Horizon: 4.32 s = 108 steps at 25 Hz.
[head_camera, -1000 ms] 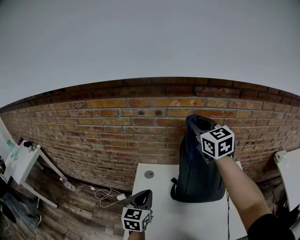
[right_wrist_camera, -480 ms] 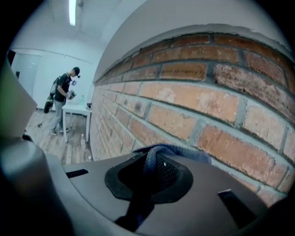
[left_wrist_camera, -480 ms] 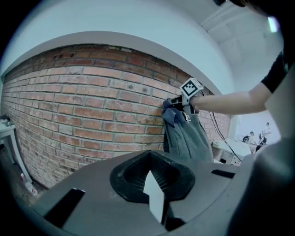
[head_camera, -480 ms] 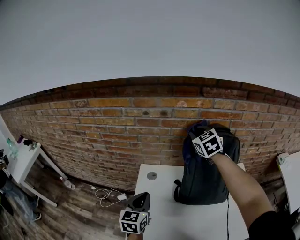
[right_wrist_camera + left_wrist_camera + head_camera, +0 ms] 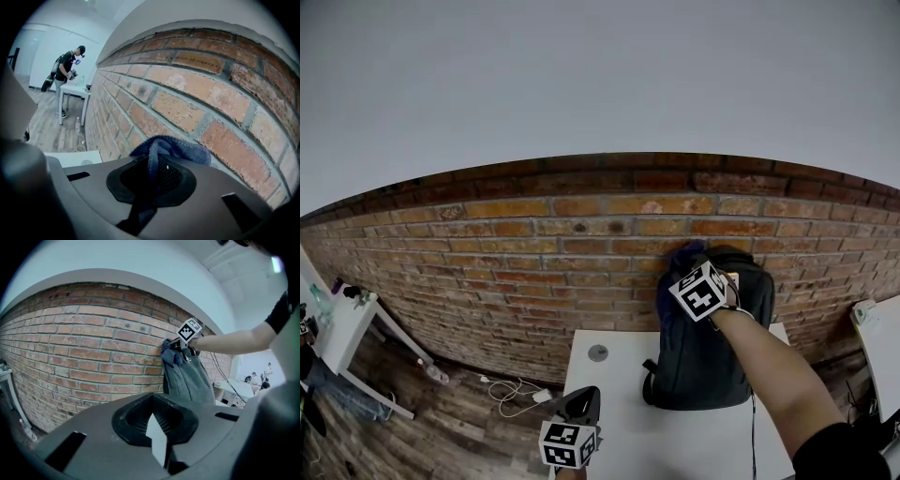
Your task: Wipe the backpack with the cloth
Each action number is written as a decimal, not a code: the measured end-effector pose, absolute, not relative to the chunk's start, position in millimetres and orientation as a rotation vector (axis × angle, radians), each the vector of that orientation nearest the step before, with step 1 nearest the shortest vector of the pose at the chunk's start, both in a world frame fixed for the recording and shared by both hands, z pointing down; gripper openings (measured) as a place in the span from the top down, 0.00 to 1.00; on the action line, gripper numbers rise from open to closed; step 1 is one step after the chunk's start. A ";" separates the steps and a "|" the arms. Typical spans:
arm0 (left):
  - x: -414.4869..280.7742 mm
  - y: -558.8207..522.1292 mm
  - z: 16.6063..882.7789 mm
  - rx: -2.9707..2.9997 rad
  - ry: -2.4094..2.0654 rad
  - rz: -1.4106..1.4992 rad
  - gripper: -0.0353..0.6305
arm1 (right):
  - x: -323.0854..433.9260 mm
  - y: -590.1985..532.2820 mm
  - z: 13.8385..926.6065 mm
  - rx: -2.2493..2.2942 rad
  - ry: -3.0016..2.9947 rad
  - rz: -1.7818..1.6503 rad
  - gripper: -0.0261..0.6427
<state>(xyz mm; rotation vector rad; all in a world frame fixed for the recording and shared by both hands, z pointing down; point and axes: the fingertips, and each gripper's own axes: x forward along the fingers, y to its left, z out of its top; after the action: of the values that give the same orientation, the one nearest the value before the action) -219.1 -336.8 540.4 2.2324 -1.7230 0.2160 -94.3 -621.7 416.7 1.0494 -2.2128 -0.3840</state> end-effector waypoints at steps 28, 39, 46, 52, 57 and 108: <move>-198.4 -340.7 528.7 2.290 -1.689 0.285 0.97 | 49.9 -653.9 378.2 1.358 -2.047 -0.428 0.92; -188.6 -344.3 528.7 2.315 -1.667 0.296 0.97 | 125.2 -660.0 391.7 1.522 -2.070 -0.217 0.92; -189.4 -345.5 528.6 2.320 -1.658 0.298 0.97 | 167.9 -661.5 406.0 1.602 -2.046 -0.066 0.92; -189.6 -345.0 526.1 2.326 -1.660 0.287 0.97 | 183.0 -664.2 405.4 1.648 -1.961 -0.092 0.92; -193.9 -342.9 528.2 2.319 -1.657 0.280 0.97 | 215.4 -659.3 440.4 1.699 -1.968 0.126 0.92; -203.6 -330.1 525.3 2.287 -1.690 0.246 0.97 | -37.1 -623.4 394.4 1.175 -2.133 -0.554 0.92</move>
<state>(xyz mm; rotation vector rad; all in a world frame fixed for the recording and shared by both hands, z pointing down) -203.6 -330.1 525.3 2.2874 -1.6903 0.2456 -37.1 -623.4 394.4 1.1750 -2.1330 -0.5540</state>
